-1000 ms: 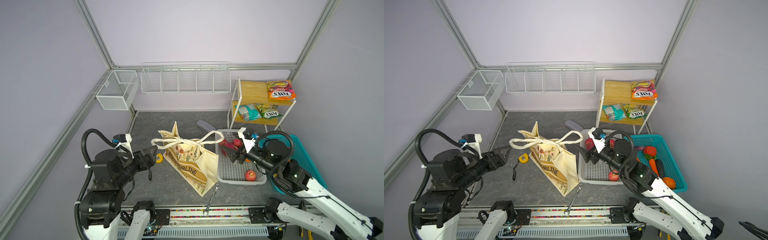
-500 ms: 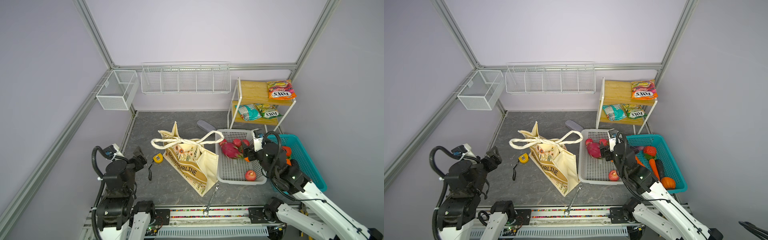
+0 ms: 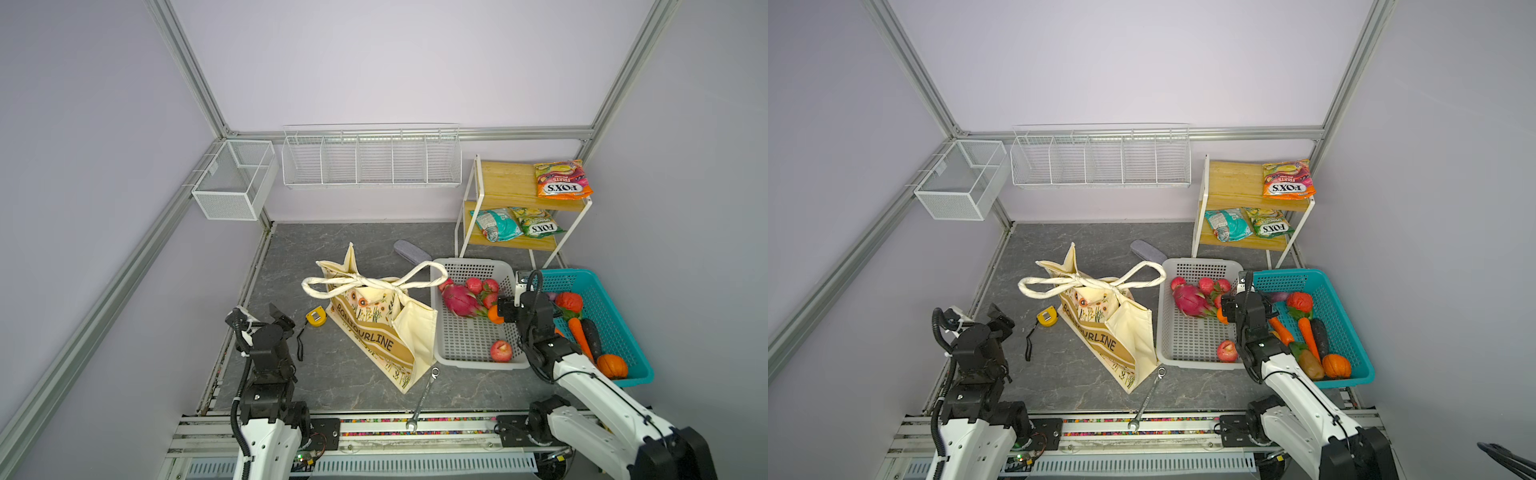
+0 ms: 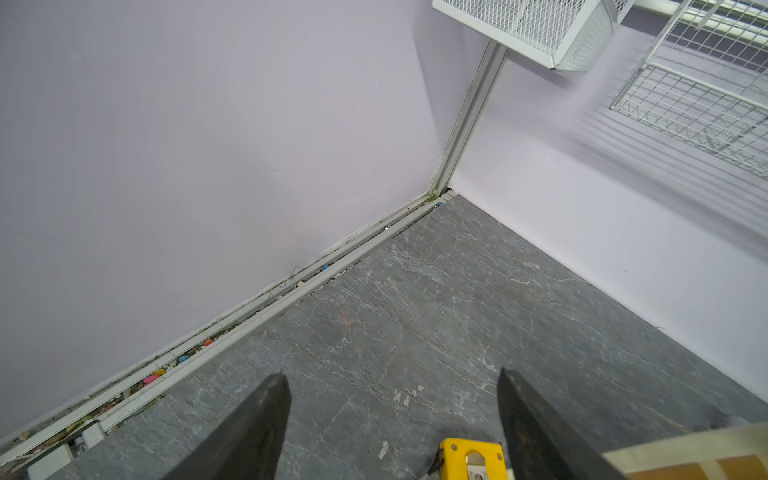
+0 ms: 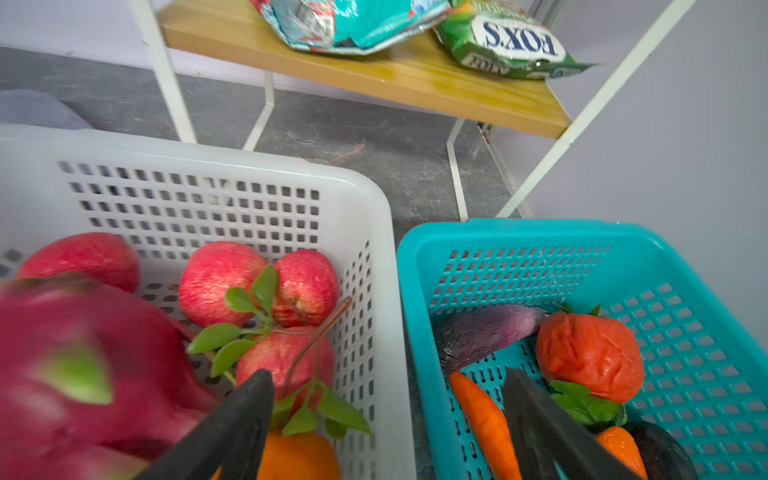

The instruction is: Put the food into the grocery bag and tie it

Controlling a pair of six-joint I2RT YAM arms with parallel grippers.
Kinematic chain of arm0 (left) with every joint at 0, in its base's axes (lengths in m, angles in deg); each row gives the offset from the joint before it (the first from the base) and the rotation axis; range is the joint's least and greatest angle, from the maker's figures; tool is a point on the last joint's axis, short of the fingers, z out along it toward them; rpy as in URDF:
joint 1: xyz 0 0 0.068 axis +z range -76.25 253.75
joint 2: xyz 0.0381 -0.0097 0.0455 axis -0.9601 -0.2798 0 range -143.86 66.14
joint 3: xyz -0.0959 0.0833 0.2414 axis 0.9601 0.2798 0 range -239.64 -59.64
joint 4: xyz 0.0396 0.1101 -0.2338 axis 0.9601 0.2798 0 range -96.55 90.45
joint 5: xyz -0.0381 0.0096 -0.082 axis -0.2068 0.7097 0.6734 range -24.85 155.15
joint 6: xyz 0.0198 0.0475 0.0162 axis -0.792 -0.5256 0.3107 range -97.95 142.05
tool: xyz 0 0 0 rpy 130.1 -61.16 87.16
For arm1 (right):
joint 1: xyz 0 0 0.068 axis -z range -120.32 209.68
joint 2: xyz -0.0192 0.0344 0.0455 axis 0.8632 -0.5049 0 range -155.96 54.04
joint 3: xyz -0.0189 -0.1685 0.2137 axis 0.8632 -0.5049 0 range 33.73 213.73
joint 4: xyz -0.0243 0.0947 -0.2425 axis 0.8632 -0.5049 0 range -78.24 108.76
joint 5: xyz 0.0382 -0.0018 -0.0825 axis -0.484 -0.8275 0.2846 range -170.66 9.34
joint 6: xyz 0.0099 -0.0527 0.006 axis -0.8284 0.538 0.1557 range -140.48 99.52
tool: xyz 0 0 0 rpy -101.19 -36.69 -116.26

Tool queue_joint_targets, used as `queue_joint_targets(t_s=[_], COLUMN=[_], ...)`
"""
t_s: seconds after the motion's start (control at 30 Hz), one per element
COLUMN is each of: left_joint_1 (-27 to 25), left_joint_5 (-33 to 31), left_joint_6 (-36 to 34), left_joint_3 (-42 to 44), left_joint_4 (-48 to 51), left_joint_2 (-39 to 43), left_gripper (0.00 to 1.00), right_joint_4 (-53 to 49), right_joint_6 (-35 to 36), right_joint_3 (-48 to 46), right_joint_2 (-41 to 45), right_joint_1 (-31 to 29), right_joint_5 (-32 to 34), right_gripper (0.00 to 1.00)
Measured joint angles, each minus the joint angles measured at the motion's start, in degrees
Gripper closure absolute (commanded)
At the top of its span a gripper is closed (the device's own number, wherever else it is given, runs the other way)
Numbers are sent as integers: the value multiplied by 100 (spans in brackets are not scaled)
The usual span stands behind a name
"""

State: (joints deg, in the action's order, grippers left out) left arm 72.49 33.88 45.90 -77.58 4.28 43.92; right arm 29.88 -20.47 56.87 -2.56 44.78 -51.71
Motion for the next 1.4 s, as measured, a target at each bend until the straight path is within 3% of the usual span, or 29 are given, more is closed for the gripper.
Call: queue_joint_targets(t_s=[0.1,0.13,0.3,0.5,0.8,0.97,1.13,1.27,1.4], left_joint_1=[0,0,0,-17,-26,-26,-26,-28,-28], left_joint_5=[-103,-146,-310,-227,68,229,494,614,785], left_joint_6=[-68,-111,-317,-708,-984,-1073,-1362,-1408,-1456], left_joint_3=[302,341,549,1152,1172,988,841,741,50], left_joint_4=[-566,-706,-1882,-3237,-4929,-5565,-6905,-6754,-6328], left_joint_2=[-151,-221,-981,-2175,-3794,-4566,-5908,-5912,-5873], left_gripper=[15,0,1,1,0,0,0,1,1], right_joint_4=[925,1268,2618,3746,5025,4935,4747,4706,4695], right_joint_6=[2,4,210,339,238,190,166,144,142], right_joint_3=[-243,-321,-282,-378,-376,-286,-184,-164,-157], right_joint_2=[-597,-828,-1823,-2181,-2940,-2968,-2968,-2968,-2968], right_joint_1=[219,249,378,640,1060,1143,1169,1176,1180], right_joint_5=[-70,-98,-286,-452,-769,-990,-1102,-1102,-1102], right_gripper=[11,11,11,11,11,11,11,11,11])
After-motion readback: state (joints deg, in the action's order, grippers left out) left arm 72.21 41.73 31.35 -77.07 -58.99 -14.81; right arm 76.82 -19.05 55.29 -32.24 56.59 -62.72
